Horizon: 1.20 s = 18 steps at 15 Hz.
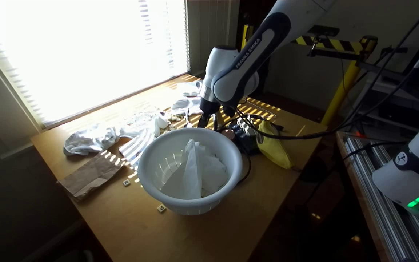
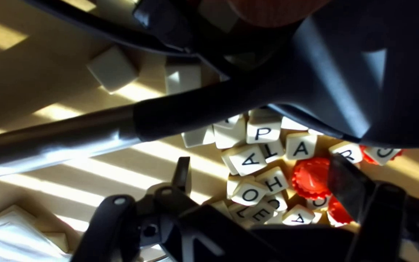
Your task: Pick up two objects from the table and put them inside the banana purse.
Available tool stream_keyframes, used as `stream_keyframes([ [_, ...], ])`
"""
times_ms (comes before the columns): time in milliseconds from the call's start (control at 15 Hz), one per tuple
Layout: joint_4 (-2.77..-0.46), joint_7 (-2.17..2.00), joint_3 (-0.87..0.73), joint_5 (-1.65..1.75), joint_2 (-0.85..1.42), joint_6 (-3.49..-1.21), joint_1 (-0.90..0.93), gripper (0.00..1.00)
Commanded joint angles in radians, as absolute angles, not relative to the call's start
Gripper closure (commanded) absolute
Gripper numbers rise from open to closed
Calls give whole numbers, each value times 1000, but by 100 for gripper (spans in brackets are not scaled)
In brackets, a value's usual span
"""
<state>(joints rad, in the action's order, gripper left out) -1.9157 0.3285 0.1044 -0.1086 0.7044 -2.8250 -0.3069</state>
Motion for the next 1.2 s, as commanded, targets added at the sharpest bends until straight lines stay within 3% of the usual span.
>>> stream_keyframes([
  [0, -1891, 338, 84, -60, 717, -2836, -285, 2],
  [400, -1891, 302, -9, 52, 714, -2831, -197, 0],
  [1000, -1898, 326, 58, 8, 720, -2803, -256, 0],
  [1067, -1897, 325, 58, 8, 722, -2802, -258, 1],
  [1133, -1895, 323, 58, 9, 725, -2803, -259, 8],
])
